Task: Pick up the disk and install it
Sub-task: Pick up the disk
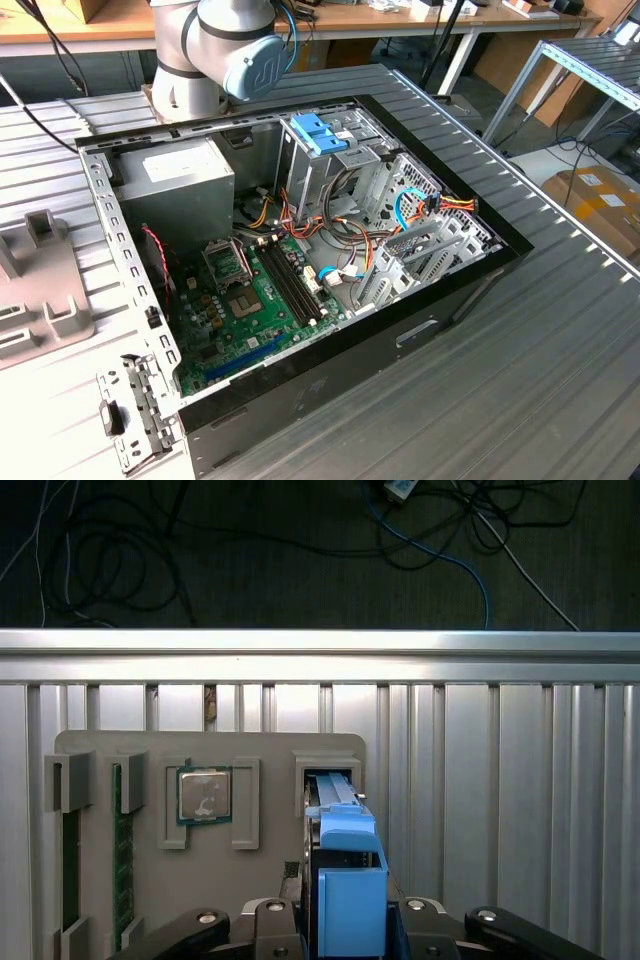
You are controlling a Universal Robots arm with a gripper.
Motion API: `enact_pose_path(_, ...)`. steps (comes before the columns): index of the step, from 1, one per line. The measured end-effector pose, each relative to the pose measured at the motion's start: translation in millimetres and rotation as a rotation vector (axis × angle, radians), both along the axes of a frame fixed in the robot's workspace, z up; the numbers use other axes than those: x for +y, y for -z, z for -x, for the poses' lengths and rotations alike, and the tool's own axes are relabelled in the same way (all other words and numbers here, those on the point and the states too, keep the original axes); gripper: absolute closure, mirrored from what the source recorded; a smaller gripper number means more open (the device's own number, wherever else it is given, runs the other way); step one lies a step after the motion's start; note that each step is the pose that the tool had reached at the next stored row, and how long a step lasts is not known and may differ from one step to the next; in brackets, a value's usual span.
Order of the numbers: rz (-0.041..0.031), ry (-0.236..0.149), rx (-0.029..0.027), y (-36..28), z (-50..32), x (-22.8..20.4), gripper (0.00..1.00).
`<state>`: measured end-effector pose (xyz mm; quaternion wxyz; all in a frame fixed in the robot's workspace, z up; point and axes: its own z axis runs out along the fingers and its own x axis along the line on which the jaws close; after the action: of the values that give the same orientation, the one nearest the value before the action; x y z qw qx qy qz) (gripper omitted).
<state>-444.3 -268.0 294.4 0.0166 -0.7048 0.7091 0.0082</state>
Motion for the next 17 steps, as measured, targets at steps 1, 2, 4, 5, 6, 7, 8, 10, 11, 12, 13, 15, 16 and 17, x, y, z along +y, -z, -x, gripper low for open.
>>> enact_pose_path(1,-0.0001,0.0,-0.0004,0.0,-0.1,0.0,0.63)
enact_pose_path(2,-0.0001,0.0,-0.0002,-0.6,0.0,0.0,0.63)
enact_pose_path(4,-0.0002,0.0,0.0,-2.4,0.0,0.0,0.63)
enact_pose_path(5,-0.0002,0.0,0.0,-3.0,0.0,0.0,0.63)
enact_pose_path(6,-0.0002,0.0,0.0,-3.6,0.0,0.0,0.63)
enact_pose_path(7,-0.0003,0.0,-0.0002,-4.0,0.0,0.0,0.63)
enact_pose_path(8,-0.0004,0.0,-0.0003,-4.2,0.0,0.0,0.63)
enact_pose_path(10,-0.0004,0.0,0.0,-5.1,0.0,0.0,0.63)
enact_pose_path(11,-0.0004,0.0,0.0,-5.5,0.0,0.0,0.63)
enact_pose_path(12,-0.0005,0.0,0.0,-6.1,0.0,0.0,0.63)
enact_pose_path(13,-0.0005,0.0,0.0,-6.7,0.0,0.0,0.63)
enact_pose_path(15,-0.0005,0.0,-0.0001,-7.6,0.0,0.0,0.63)
enact_pose_path(16,-0.0005,0.0,-0.0001,-8.2,0.0,0.0,0.63)
enact_pose_path(17,-0.0005,0.0,-0.0002,-8.5,0.0,0.0,0.63)
